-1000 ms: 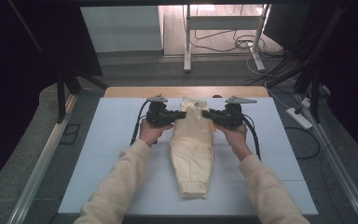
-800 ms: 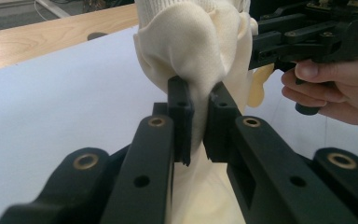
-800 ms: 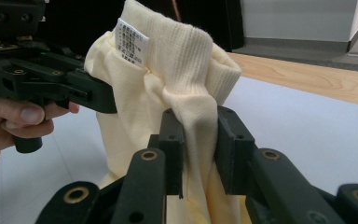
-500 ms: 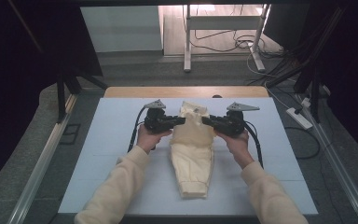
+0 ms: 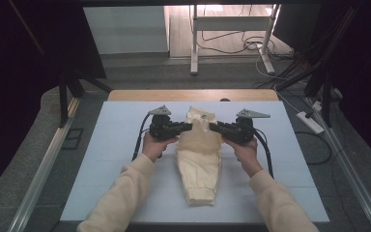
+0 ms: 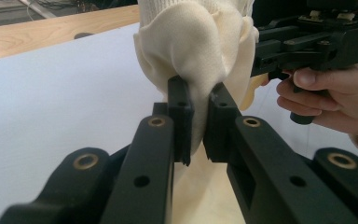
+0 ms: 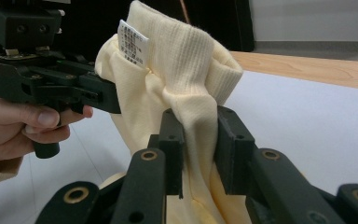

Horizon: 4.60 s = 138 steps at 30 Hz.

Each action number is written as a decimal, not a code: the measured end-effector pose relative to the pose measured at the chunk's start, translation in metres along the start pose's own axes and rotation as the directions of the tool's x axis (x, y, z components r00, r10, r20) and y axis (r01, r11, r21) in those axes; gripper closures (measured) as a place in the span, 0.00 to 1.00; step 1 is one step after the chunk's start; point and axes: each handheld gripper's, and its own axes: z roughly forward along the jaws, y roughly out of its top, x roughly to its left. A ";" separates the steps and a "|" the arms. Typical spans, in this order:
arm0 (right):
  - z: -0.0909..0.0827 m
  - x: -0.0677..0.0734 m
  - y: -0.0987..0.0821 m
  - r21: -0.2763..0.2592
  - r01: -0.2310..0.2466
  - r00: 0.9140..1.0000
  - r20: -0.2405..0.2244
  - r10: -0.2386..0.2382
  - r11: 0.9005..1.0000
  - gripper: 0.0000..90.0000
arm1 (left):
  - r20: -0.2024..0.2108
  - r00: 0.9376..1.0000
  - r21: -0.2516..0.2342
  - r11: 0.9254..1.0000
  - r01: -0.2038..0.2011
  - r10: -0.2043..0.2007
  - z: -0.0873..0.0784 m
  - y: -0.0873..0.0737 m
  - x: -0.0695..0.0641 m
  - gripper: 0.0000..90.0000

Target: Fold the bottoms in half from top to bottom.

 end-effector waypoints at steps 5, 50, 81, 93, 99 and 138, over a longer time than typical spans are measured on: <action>-0.004 0.006 -0.004 0.002 0.007 1.000 -0.005 -0.007 1.000 0.82 | 0.009 1.000 0.001 1.000 -0.007 0.007 -0.003 -0.005 -0.006 0.91; -0.027 0.036 -0.032 0.049 0.055 0.998 -0.021 -0.054 0.997 0.82 | 0.009 0.998 0.049 0.997 -0.055 0.054 -0.015 -0.034 -0.039 0.91; -0.043 0.056 -0.056 0.113 0.105 0.993 -0.057 -0.099 0.988 0.73 | 0.042 0.997 0.111 0.991 -0.075 0.070 -0.020 -0.058 -0.053 0.82; -0.051 0.073 -0.064 0.139 0.141 0.988 -0.089 -0.129 0.980 0.73 | 0.063 0.993 0.142 0.984 -0.109 0.101 -0.030 -0.068 -0.068 0.80; -0.051 0.079 -0.075 0.197 0.189 0.979 -0.111 -0.170 0.962 0.71 | 0.077 0.993 0.178 0.978 -0.107 0.094 -0.031 -0.077 -0.067 0.74; -0.061 0.091 -0.057 0.173 0.239 0.969 -0.109 -0.223 0.955 0.47 | -0.087 0.993 0.133 0.989 -0.066 0.078 -0.044 -0.060 -0.054 0.39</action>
